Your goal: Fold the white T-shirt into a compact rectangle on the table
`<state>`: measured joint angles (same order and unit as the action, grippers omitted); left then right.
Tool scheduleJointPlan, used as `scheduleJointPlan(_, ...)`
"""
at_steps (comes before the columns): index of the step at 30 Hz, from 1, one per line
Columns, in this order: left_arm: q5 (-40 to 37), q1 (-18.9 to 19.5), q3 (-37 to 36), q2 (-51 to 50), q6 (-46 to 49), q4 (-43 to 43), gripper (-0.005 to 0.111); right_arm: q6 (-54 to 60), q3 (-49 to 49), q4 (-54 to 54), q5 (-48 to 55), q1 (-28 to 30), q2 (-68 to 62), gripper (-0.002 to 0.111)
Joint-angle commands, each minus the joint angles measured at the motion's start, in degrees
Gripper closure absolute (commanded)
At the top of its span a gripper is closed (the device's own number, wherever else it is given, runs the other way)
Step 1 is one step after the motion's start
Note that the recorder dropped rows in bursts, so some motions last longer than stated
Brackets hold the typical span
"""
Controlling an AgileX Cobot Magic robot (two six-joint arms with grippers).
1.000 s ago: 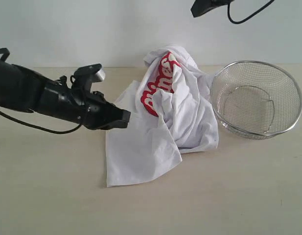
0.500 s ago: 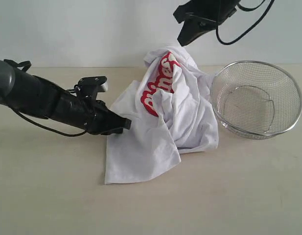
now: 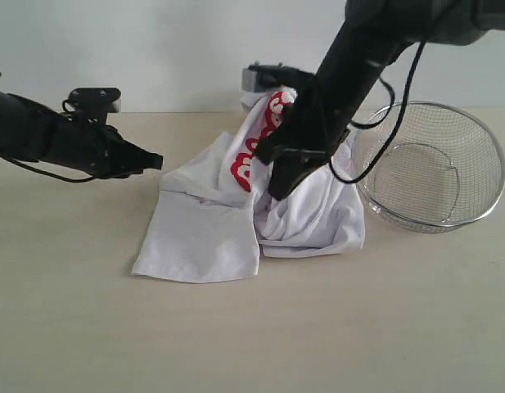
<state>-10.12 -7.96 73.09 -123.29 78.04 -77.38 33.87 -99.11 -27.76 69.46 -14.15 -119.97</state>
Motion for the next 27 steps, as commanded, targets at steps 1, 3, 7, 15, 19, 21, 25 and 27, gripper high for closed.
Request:
scheduleJointPlan(1,-4.5,2.3,1.8,0.2,-1.9,0.6,0.102,-0.1,3.9,3.7,-4.0,-4.3,0.5,0.109)
scheduleJointPlan(3,-13.4,2.7,2.1,0.7,-2.7,0.6,0.102,-2.3,4.2,6.4,-4.4,-5.0,0.5,0.109)
scheduleJointPlan(7,-24.9,2.5,2.1,2.3,-6.2,4.7,0.102,-4.9,4.2,10.5,-4.1,-4.7,0.6,0.109)
scheduleJointPlan(15,-27.6,0.3,-2.2,4.9,-18.9,22.5,0.102,-5.5,4.2,13.6,-3.7,-3.0,0.7,0.109)
scheduleJointPlan(19,-27.9,-3.6,-4.8,5.0,-18.4,22.4,0.102,-5.5,4.2,14.1,-3.9,-2.2,0.7,0.109)
scheduleJointPlan(21,-28.0,-6.5,-5.0,4.8,-18.4,22.4,0.102,-5.5,4.2,14.0,-3.9,-1.8,0.7,0.109)
scheduleJointPlan(25,-25.4,-10.9,-5.0,4.7,-19.0,22.4,0.102,-5.5,4.2,13.3,-3.4,-1.7,0.7,0.109)
scheduleJointPlan(27,-23.6,-11.8,-5.0,4.7,-19.8,22.4,0.102,-5.5,4.2,12.2,-3.0,-1.7,0.6,0.109)
